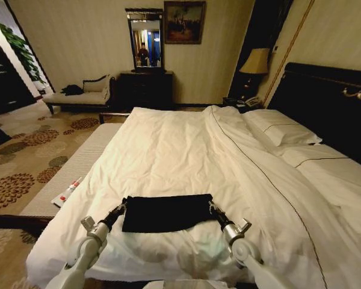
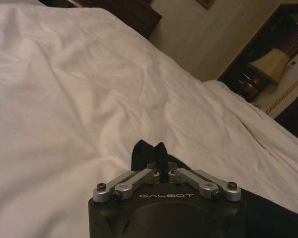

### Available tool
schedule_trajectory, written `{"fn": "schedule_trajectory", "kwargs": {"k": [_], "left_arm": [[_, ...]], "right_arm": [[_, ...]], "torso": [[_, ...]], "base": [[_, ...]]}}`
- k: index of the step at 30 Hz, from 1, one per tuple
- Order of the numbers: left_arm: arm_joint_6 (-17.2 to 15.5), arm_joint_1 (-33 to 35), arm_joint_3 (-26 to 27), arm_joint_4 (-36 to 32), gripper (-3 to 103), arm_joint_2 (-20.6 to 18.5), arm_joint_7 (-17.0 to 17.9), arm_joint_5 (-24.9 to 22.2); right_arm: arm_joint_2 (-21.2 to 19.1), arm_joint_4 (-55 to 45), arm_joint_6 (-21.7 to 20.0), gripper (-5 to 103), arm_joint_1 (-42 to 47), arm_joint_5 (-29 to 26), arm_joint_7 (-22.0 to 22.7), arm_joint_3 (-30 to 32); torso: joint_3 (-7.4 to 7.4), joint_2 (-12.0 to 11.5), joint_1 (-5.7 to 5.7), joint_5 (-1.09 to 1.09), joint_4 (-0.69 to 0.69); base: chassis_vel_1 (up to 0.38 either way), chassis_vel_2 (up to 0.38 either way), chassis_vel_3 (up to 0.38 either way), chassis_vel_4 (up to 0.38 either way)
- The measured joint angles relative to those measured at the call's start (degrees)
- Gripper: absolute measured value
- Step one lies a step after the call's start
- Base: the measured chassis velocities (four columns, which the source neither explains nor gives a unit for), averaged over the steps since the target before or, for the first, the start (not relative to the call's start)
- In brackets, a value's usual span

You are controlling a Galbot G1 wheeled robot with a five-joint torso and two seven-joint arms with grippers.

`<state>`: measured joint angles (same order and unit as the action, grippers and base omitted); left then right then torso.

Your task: Fold the clothes on the bed.

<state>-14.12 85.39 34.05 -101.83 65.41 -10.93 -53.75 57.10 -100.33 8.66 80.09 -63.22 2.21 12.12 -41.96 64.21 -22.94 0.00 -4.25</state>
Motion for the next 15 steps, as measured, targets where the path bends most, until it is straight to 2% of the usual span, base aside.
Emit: {"fn": "schedule_trajectory", "kwargs": {"k": [4, 6, 7, 9, 10, 11, 13, 14, 15], "left_arm": [[0.46, 1.04, 0.07, -1.69, 2, 0.44, 0.13, 2.26], [0.81, 1.82, 0.9, -3.81, 2, 0.61, 0.35, 3.68], [0.81, 1.82, 0.9, -3.81, 2, 0.61, 0.35, 3.68], [1.19, 3.03, 2.75, -7.33, 12, 0.59, 0.56, 4.75], [1.23, 3.47, 3.86, -8.82, 18, 0.46, 0.71, 4.79], [1.23, 3.47, 3.86, -8.82, 18, 0.46, 0.71, 4.79], [1.33, 3.96, 6.49, -11.38, 28, -0.11, 1.31, 4.46], [1.33, 3.96, 6.49, -11.38, 28, -0.11, 1.31, 4.46], [1.35, 3.97, 7.9, -12.66, 34, -0.57, 1.75, 3.75]], "right_arm": [[-0.3, -0.41, 0.52, 1, 0.19, 3.61, -0.35, -0.28], [-0.96, -2.26, 0.75, 12, 0.85, 4.78, -0.33, -0.22], [-0.96, -2.26, 0.75, 12, 0.85, 4.78, -0.33, -0.22], [-1.82, -5.14, 1.23, 23, 2.0, 5.06, 0.34, 0.64], [-2.23, -6.34, 1.44, 23, 2.41, 5.26, 1.08, 1.18], [-2.23, -6.34, 1.44, 23, 2.41, 5.26, 1.08, 1.18], [-3.14, -8.58, 1.41, 33, 3.0, 5.41, 4.35, 2.4], [-3.14, -8.58, 1.41, 33, 3.0, 5.41, 4.35, 2.4], [-3.54, -9.79, 0.94, 38, 3.01, 5.38, 7.61, 3.01]], "torso": [[0.0, 0.0, 0.0, 0.0, -0.01], [0.0, 0.0, 0.0, 0.0, -0.01], [0.0, 0.0, 0.0, 0.0, -0.01], [0.0, 0.0, 0.0, -0.01, -0.01], [0.0, 0.0, -0.01, 0.0, -0.01], [0.0, 0.0, -0.01, 0.0, -0.01], [0.0, 0.0, 0.0, 0.0, 0.0], [0.0, 0.0, 0.0, 0.0, 0.0], [0.0, 0.0, 0.0, 0.0, -0.01]], "base": [[0.0, 0.0, 0.0, 0.0], [0.0, 0.0, 0.0, 0.0], [0.0, 0.0, 0.0, 0.0], [0.0, 0.0, 0.0, 0.0], [0.0, 0.0, 0.0, 0.0], [0.0, 0.0, 0.0, 0.0], [0.0, 0.0, 0.0, 0.0], [0.0, 0.0, 0.0, 0.0], [0.0, 0.0, 0.0, 0.0]]}}
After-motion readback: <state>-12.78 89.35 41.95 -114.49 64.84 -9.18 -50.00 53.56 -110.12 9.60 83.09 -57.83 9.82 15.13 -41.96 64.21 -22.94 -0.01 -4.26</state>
